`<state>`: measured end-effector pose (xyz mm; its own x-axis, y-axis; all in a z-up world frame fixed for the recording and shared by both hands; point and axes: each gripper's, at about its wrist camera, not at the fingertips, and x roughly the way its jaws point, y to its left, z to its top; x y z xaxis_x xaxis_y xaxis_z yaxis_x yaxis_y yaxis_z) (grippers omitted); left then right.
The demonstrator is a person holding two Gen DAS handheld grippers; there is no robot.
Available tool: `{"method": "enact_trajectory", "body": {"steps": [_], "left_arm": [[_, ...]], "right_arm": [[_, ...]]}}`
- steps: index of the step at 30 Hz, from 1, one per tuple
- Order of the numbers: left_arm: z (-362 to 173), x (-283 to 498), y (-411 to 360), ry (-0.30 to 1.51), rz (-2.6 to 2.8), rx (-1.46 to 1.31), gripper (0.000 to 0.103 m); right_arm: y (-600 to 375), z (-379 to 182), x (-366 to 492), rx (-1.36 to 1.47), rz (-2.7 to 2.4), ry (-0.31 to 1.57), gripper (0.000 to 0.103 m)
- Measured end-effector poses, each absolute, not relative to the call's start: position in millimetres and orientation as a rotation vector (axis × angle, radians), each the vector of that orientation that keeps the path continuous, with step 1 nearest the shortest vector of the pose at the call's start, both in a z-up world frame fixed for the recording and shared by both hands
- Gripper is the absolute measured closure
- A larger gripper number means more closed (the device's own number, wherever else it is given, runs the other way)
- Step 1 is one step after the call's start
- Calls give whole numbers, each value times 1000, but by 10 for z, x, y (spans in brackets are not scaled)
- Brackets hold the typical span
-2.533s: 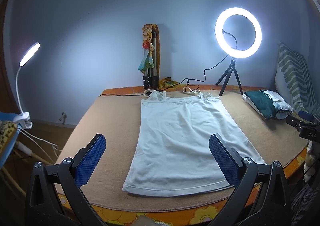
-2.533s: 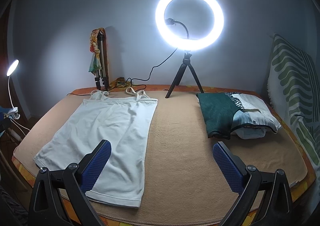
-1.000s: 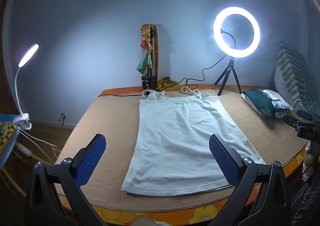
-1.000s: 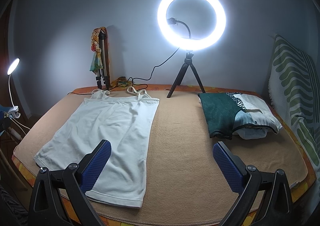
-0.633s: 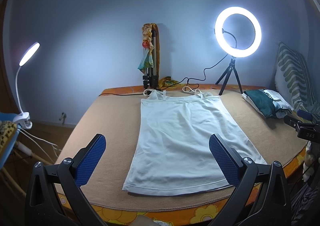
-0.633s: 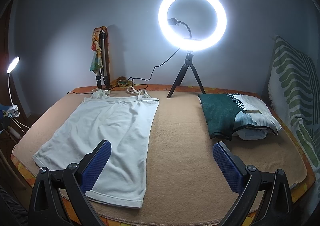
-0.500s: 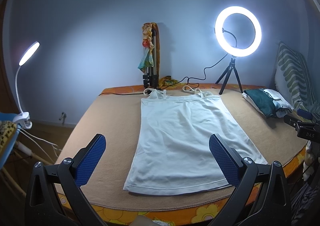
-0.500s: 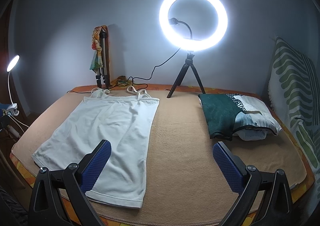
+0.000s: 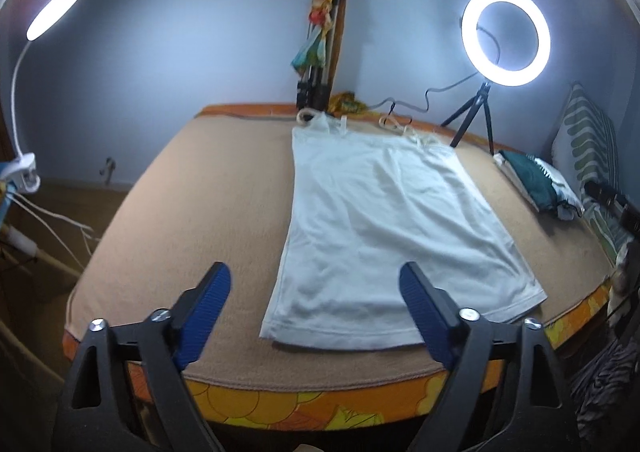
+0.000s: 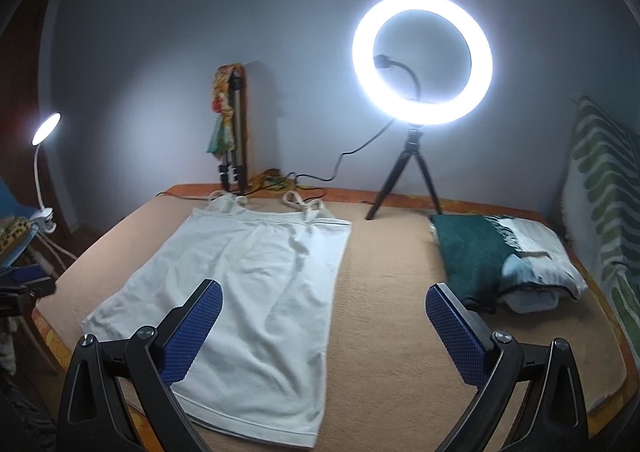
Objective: Fold small clothes
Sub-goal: 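Grasp the tank top hem with the left tool while the right tool grasps the strap edge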
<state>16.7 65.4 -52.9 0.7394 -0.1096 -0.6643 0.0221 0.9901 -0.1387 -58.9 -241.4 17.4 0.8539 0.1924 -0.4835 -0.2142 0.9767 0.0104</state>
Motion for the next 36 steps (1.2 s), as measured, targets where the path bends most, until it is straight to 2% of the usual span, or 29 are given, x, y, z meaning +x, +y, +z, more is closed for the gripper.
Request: {"method": "enact_trajectory", "body": {"steps": [1, 3, 7, 9, 11, 13, 23, 25, 36], "left_arm": [[-575, 181, 693, 756, -73, -132, 30], [-663, 215, 785, 794, -69, -167, 32], [-801, 280, 888, 849, -77, -215, 44], [-868, 326, 903, 870, -75, -215, 45], [-924, 367, 922, 891, -85, -241, 53], [-978, 407, 931, 909, -95, -257, 54], [-1119, 546, 953, 965, -123, -308, 62], [-1151, 553, 955, 976, -130, -313, 63], [-1356, 608, 1045, 1023, -135, -408, 72]], "right_arm": [[-2334, 210, -527, -61, 238, 513, 0], [-2184, 265, -424, -83, 285, 527, 0], [-1802, 344, -179, -120, 406, 565, 0], [-1579, 370, -50, -138, 466, 588, 0], [-1345, 390, 78, -149, 517, 609, 0], [-1142, 404, 222, -152, 557, 636, 2], [-301, 146, 1277, -110, 638, 866, 24], [-181, 50, 1489, -89, 638, 925, 36], [537, -484, 2456, -73, 599, 1087, 47]]}}
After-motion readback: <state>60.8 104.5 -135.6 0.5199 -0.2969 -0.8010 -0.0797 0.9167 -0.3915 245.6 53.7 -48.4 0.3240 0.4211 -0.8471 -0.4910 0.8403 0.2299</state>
